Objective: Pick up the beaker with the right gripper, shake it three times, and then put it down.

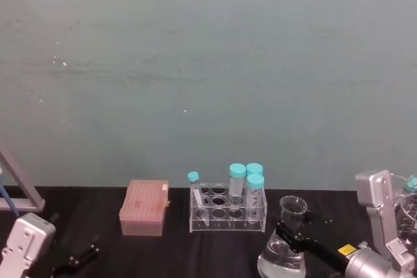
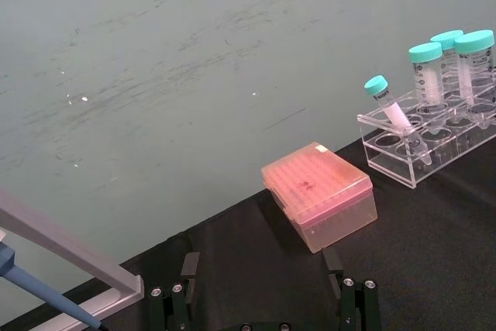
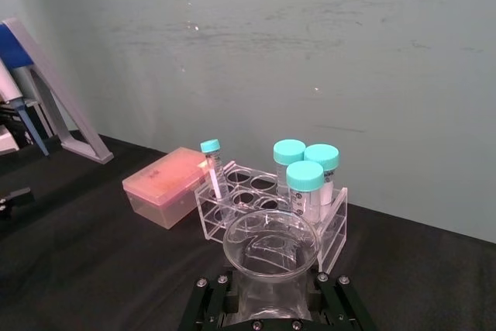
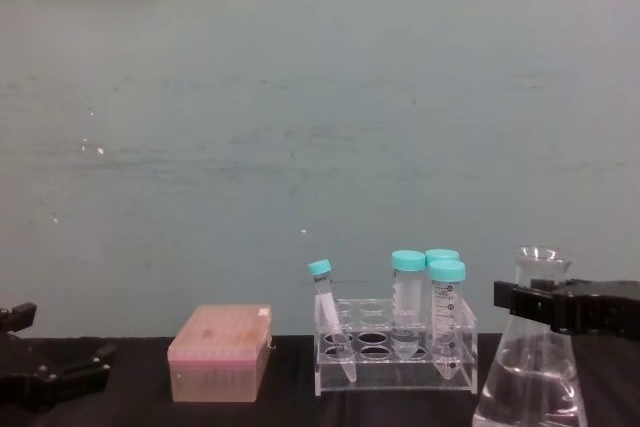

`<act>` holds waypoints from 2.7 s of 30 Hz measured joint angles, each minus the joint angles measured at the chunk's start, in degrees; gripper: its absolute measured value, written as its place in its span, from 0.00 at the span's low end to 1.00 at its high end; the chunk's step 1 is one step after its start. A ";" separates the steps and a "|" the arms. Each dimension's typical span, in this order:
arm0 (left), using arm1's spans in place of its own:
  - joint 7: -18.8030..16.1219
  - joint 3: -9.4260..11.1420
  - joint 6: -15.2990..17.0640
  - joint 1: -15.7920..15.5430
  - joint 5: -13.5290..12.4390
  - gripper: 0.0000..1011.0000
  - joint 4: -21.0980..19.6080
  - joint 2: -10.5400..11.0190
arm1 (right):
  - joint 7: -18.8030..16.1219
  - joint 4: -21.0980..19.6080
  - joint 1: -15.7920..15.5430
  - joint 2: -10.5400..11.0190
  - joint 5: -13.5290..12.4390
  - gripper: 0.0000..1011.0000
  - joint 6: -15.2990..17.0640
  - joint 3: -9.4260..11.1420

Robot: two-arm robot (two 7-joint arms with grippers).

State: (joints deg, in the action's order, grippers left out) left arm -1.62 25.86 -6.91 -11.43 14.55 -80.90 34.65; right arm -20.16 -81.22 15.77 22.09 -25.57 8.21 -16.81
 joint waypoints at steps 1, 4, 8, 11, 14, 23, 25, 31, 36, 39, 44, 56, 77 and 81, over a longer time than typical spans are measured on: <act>0.00 0.00 0.00 0.00 0.00 0.99 0.00 0.00 | -0.01 0.08 0.05 -0.03 -0.02 0.45 0.00 -0.02; 0.00 0.00 0.00 0.00 0.00 0.99 0.00 0.00 | 0.00 0.14 0.08 -0.07 -0.07 0.45 0.06 -0.03; 0.00 0.00 0.00 0.00 0.00 0.99 0.00 0.00 | 0.02 0.21 0.10 -0.12 -0.22 0.45 0.10 -0.04; 0.00 0.00 0.00 0.00 0.00 0.99 0.00 0.00 | 0.02 0.40 0.12 -0.14 -0.35 0.45 0.12 -0.08; 0.00 0.00 0.00 0.00 0.00 0.99 0.00 0.00 | -0.02 0.60 0.13 -0.14 -0.43 0.45 0.13 -0.14; 0.00 0.00 0.00 0.00 0.00 0.99 0.00 0.00 | -0.11 1.16 0.28 -0.22 -0.48 0.45 0.11 -0.40; 0.00 0.00 0.00 0.00 0.00 0.99 0.00 0.00 | -0.15 1.27 0.37 -0.26 -0.48 0.45 0.10 -0.47; 0.00 0.00 0.00 0.00 0.00 0.99 0.00 0.00 | -0.31 1.85 0.72 -0.47 -0.46 0.45 -0.23 -0.69; 0.00 0.00 0.00 0.00 0.00 0.99 0.00 0.00 | -0.37 2.19 0.99 -0.59 -0.43 0.45 -0.25 -0.79; 0.00 0.00 0.00 0.00 0.00 0.99 0.00 0.00 | -0.37 2.49 1.16 -0.69 -0.38 0.45 -0.29 -0.86; 0.00 0.00 0.00 0.00 0.00 0.99 0.00 0.00 | -0.39 2.75 1.27 -0.76 -0.34 0.45 -0.37 -0.91; 0.00 0.00 0.00 0.00 0.00 0.99 0.00 0.00 | -0.52 3.41 1.61 -0.90 -0.22 0.45 -0.46 -1.04; 0.00 0.00 0.00 0.00 0.00 0.99 0.00 0.00 | -0.77 3.86 1.90 -1.06 -0.22 0.45 -0.46 -1.11; 0.00 0.00 0.00 0.00 0.00 0.99 0.00 0.00 | -0.75 3.83 1.88 -1.05 -0.24 0.46 -0.48 -1.09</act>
State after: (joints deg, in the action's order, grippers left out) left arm -1.62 25.86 -6.91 -11.43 14.55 -80.90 34.65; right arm -20.91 -77.39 17.65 21.04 -25.81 7.73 -17.90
